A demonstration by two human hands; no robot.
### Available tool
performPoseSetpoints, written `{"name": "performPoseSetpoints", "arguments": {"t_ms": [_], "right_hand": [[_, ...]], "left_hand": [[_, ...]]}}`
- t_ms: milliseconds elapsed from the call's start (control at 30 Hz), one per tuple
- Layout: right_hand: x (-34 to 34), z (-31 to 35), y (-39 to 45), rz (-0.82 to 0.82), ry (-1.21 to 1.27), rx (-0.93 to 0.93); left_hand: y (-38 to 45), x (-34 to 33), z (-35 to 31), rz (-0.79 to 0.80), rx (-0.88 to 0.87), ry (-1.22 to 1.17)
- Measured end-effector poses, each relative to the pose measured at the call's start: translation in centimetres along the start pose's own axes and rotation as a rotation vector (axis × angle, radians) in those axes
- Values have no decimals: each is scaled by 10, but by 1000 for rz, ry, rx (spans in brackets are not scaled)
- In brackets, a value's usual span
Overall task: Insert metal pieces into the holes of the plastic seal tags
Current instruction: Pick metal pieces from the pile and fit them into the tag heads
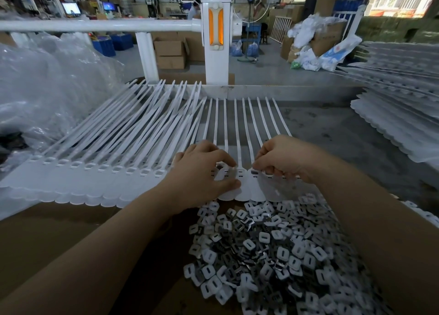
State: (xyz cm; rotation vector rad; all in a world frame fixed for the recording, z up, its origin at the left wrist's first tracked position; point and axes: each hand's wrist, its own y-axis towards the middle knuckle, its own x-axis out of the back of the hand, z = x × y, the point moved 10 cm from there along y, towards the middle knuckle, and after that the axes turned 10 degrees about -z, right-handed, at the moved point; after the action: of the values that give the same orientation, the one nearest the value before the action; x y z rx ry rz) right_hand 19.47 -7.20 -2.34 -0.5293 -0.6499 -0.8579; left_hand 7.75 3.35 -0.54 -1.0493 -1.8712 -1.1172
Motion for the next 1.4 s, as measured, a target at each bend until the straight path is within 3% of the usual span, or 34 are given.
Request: {"name": "performPoseSetpoints", "arguments": {"t_ms": [100, 200, 533, 667, 800, 900, 1033, 1133, 1300, 1400], "right_hand": [[1, 0, 1, -18, -12, 1], [1, 1, 2, -33, -35, 16], [3, 3, 3, -36, -55, 39], [5, 7, 3, -20, 67, 57], [-5, 17, -2, 153, 321, 62], [-14, 23, -10, 279, 341, 91], [-17, 25, -13, 324, 362, 94], [-17, 25, -13, 335, 409, 83], [-13, 26, -10, 307, 455, 81], [-13, 25, -9, 306, 446, 80]], "left_hand": [[0, 12, -25, -36, -159, -154], [-10, 3, -48, 110, -274, -278], [-16, -9, -61, 196, -337, -212], [-6, 8, -44, 2, -165, -424], [0, 33, -20, -288, -68, -541], [-3, 45, -21, -405, -145, -467], [-10, 58, -37, -515, -331, -332], [-11, 60, -38, -540, -335, -332], [-1, 41, -8, -399, -40, -441], [0, 35, -9, -352, -34, -465]]}}
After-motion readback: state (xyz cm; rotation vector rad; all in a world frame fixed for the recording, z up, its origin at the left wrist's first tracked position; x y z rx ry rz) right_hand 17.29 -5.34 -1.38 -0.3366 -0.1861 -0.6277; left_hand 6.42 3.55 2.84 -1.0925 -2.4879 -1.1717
